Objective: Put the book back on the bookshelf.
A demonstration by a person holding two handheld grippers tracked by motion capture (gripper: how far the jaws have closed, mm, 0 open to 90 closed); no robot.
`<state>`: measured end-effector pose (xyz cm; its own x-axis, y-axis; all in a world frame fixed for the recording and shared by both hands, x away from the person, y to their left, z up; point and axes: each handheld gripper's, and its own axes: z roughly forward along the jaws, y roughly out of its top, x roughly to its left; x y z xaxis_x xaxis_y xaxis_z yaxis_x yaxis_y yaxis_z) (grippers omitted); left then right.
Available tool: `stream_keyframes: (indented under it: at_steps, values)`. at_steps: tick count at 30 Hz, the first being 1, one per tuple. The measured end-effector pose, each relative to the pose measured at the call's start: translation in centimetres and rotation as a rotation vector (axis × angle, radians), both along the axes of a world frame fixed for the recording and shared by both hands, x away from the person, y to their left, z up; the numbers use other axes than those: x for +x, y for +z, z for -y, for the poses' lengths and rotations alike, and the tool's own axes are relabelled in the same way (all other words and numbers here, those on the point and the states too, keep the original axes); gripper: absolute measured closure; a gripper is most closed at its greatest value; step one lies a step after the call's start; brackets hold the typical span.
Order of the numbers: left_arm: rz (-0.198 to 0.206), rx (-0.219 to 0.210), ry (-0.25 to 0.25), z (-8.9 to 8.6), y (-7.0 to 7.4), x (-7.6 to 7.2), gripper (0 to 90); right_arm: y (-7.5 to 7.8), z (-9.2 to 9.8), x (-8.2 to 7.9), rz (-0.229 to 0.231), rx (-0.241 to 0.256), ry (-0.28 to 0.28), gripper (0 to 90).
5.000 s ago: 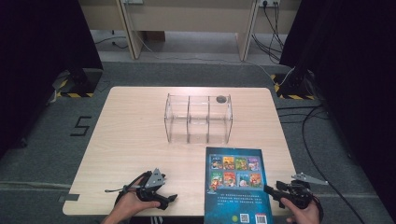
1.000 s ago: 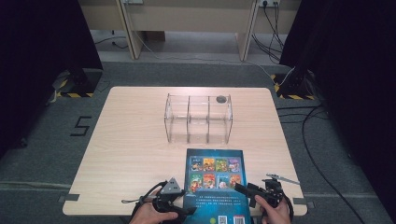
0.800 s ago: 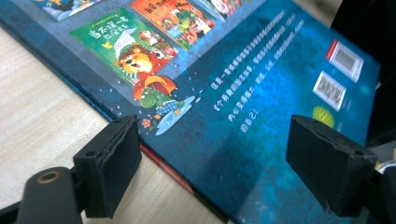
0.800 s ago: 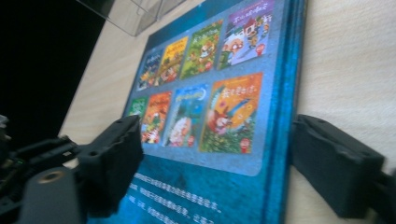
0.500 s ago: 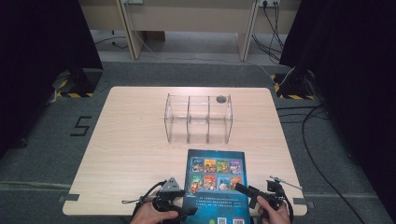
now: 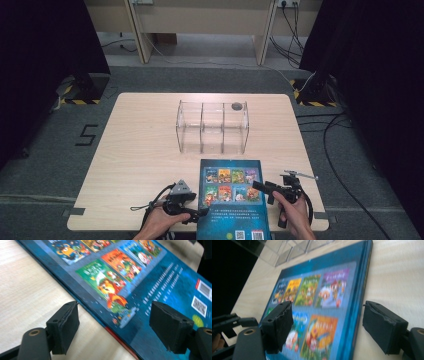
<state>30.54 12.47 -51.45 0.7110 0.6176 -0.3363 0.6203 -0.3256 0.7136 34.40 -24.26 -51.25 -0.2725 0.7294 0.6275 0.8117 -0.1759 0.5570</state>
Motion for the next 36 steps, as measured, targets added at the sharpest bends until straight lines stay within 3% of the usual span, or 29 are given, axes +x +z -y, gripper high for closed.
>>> stream_keyframes:
  at_steps: [1,4,6,11,16,19,21,23,24,25,27,29,30,36]
  values:
    - [-0.006,-0.012,0.003,0.0,0.0,0.1,23.0,0.0,-0.2,0.3,-0.008,0.010,-0.002,23.7]
    - [-0.001,-0.022,-0.004,0.6,-0.1,0.0,24.3,0.1,-0.8,0.8,0.011,-0.022,0.005,22.8]
    - [0.013,0.001,-0.004,0.9,-0.1,-0.1,22.3,0.0,-0.9,0.7,-0.002,0.007,-0.021,22.1]
    - [-0.003,-0.033,0.013,0.7,-0.2,-0.1,22.4,-0.1,-1.2,-0.1,0.006,0.025,-0.053,18.8]
    - [0.018,-0.011,0.014,0.9,-0.2,-0.4,20.7,0.1,-1.3,-1.3,-0.017,0.029,-0.040,12.9]
    - [0.026,-0.001,0.005,1.0,-0.2,-0.5,19.1,0.0,-1.3,-1.4,-0.020,0.065,-0.029,7.9]
    - [0.016,0.003,0.004,0.9,-0.1,-0.4,20.2,0.0,-1.2,-1.0,-0.019,0.059,-0.019,10.6]
    - [0.032,0.025,-0.004,1.0,0.0,-0.5,21.0,0.1,-0.8,-0.3,-0.028,0.036,-0.018,23.5]
    - [0.025,0.030,-0.011,0.9,0.1,-0.5,22.4,0.2,-0.4,-0.2,-0.058,0.044,-0.037,28.0]
    - [0.005,0.017,-0.016,0.8,0.1,-0.6,22.6,0.4,-0.1,-0.4,-0.064,0.045,-0.050,25.6]
    - [-0.020,-0.002,-0.019,0.5,0.1,-1.1,23.6,0.7,0.2,-1.4,-0.059,0.023,-0.022,23.8]
    - [-0.026,0.002,-0.037,0.4,0.2,-1.7,24.1,0.6,0.1,-2.7,-0.071,-0.011,-0.008,26.4]
    - [-0.028,0.003,-0.040,0.4,0.2,-2.0,24.0,0.4,-0.1,-3.3,-0.064,-0.011,-0.002,32.0]
    - [-0.032,-0.019,-0.023,0.5,0.1,-2.2,23.2,0.3,-1.2,-4.6,-0.030,-0.010,-0.023,16.4]
